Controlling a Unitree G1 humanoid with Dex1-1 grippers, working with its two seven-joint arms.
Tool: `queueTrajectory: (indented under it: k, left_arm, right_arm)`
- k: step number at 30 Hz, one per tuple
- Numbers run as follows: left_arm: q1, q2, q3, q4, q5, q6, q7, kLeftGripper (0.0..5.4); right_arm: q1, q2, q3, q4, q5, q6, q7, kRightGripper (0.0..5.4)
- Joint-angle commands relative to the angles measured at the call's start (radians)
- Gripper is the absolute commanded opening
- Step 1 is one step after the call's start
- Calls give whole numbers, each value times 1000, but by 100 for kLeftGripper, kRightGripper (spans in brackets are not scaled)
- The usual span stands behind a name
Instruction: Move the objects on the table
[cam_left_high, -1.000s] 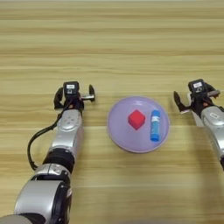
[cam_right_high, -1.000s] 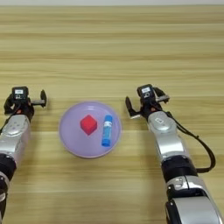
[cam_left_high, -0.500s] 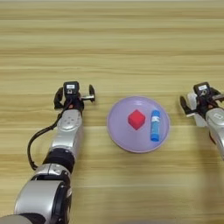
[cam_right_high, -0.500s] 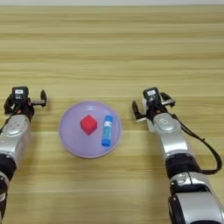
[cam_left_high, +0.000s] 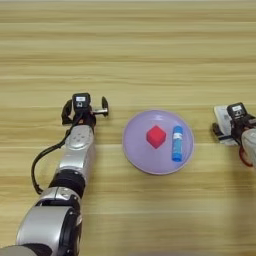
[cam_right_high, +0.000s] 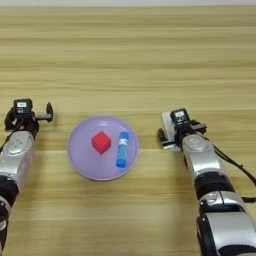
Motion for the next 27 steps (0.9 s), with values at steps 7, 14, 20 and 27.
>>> queueTrajectory:
  k: [7, 14, 20, 27]
  left_arm:
    - [-3, 4, -3, -13, 13, -1, 1, 540]
    - [-3, 6, -2, -14, 12, 0, -1, 540]
    - [-3, 7, -1, -16, 11, 2, -2, 540]
    - [-4, 5, -1, -16, 12, 3, 0, 540]
  right_arm:
    - [-56, -16, -8, 96, 15, 39, 33, 536]
    - [-72, -23, -22, 137, 35, 59, 49, 536]
    - [-83, -27, -32, 154, 54, 83, 87, 536]
    - [-88, -40, -42, 153, 81, 139, 144, 536]
